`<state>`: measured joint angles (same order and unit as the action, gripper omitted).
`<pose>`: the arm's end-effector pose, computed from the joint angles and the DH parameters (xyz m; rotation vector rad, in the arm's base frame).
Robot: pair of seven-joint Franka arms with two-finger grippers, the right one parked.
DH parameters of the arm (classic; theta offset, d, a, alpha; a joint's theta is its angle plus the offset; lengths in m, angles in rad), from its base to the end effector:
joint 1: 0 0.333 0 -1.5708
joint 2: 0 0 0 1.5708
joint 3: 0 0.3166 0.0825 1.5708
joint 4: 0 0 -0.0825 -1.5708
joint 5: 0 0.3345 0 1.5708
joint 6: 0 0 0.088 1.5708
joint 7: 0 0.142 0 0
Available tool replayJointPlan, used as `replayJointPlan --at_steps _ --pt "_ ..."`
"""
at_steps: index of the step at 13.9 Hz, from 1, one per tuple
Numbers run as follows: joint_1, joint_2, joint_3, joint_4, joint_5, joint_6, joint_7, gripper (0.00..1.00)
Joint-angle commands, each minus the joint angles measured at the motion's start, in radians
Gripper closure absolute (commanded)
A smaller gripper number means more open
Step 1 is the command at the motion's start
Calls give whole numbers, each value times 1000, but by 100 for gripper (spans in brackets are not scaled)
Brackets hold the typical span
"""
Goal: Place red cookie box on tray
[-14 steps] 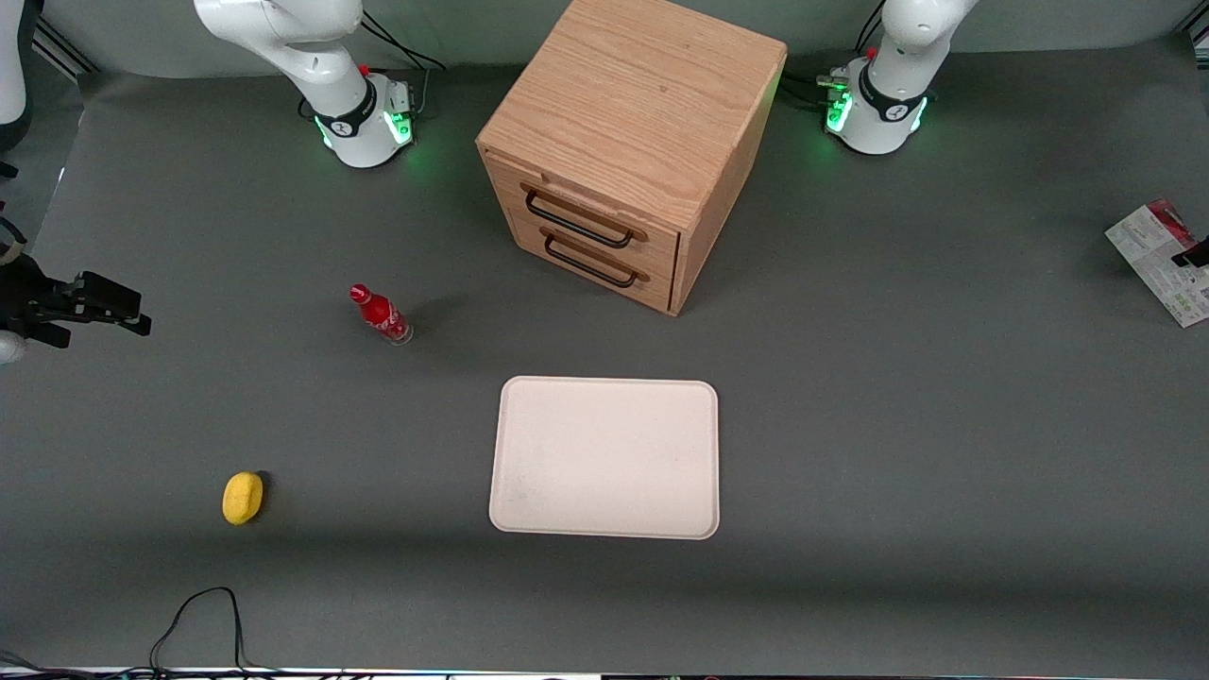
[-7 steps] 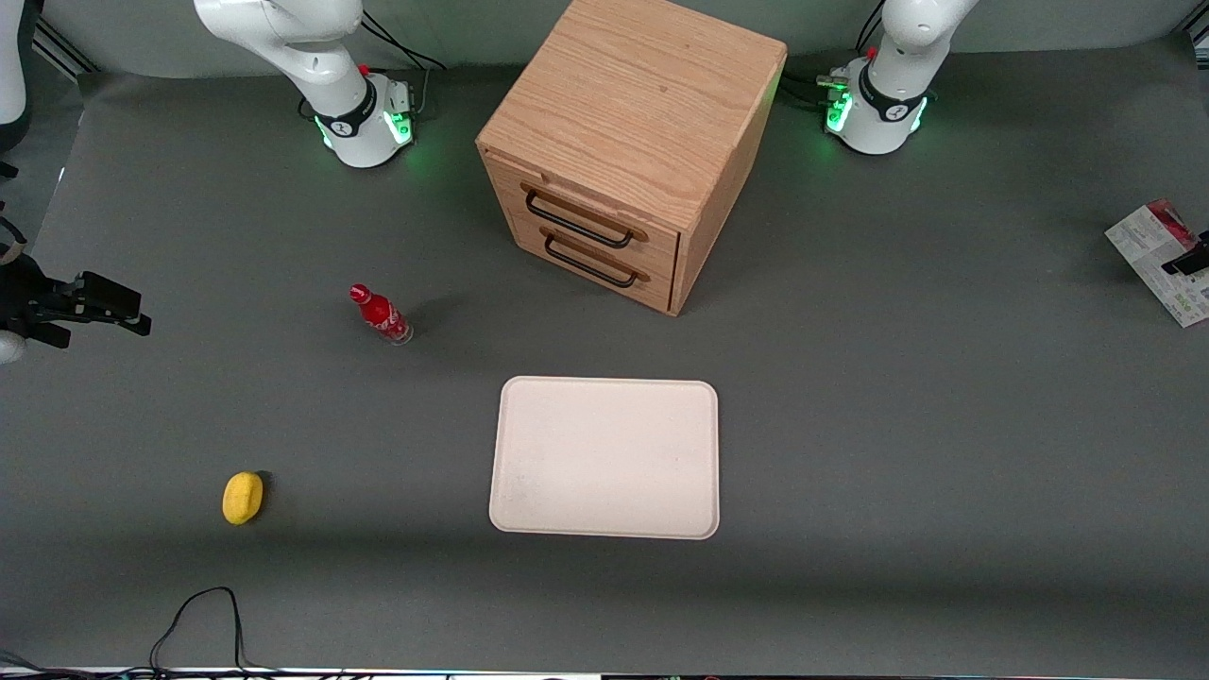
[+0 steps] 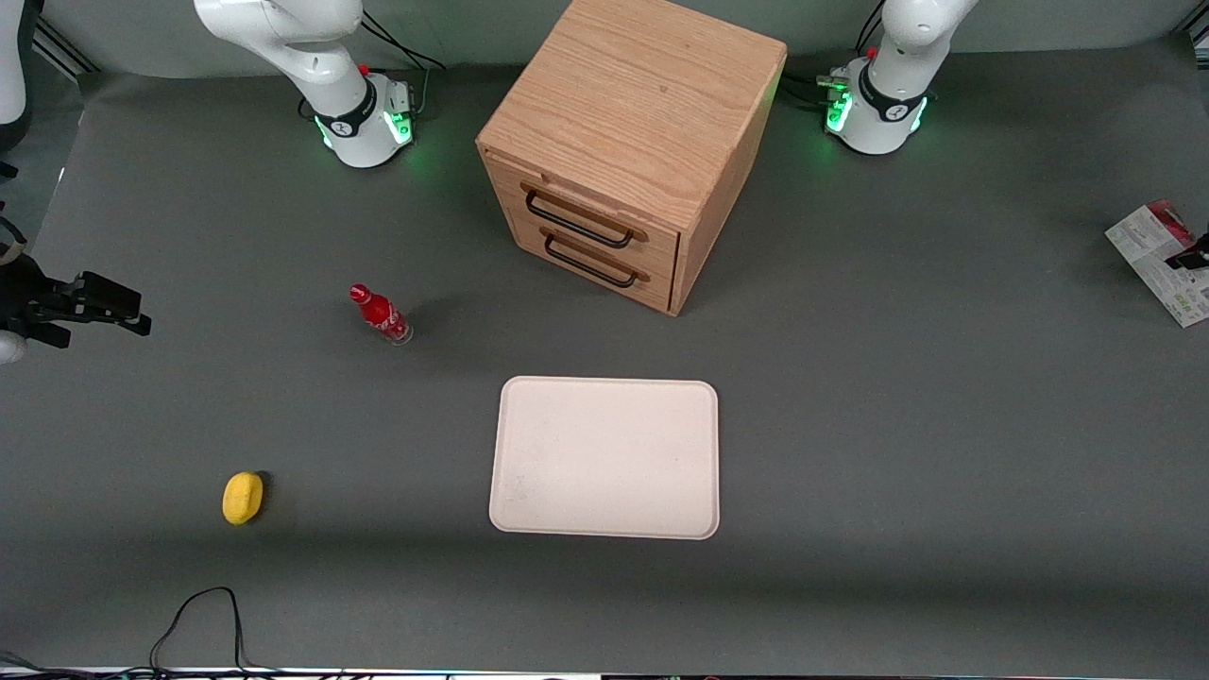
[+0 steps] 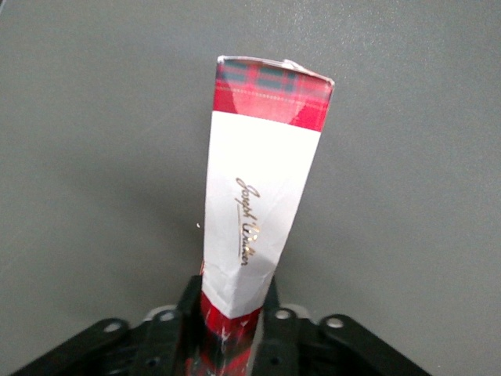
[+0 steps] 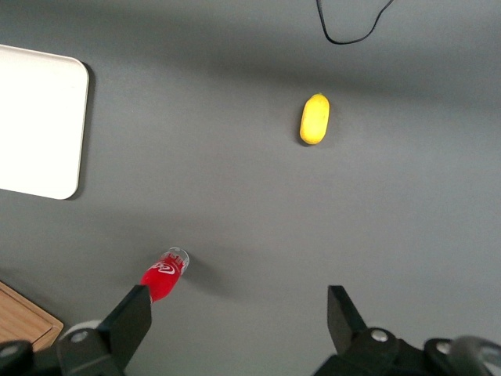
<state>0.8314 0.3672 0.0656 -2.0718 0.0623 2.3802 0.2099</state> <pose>0.3415 0.4304 0.2505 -2.9574 -0.9752 0.1310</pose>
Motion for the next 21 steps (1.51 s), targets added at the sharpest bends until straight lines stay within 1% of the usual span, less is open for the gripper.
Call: replayJointPlan --at_steps 1,3,5,9,11,13,16,19,21 --pt "8 -16 -1 2 8 -4 20 90" --pt "-3 -40 -3 18 8 -35 20 91" --pt "-24 -68 -9 79 8 -148 11 91" --pt "-136 -174 -9 168 8 -356 -49 91" --pt "-223 -205 -9 267 8 -514 -113 91" --pt "-314 -205 -10 404 8 -686 -176 91" --pt "-475 -205 -10 554 2 -852 -305 91" --pt "-650 -205 -21 604 -10 -885 -401 91" --pt "-762 -199 -52 619 -10 -883 -504 91"
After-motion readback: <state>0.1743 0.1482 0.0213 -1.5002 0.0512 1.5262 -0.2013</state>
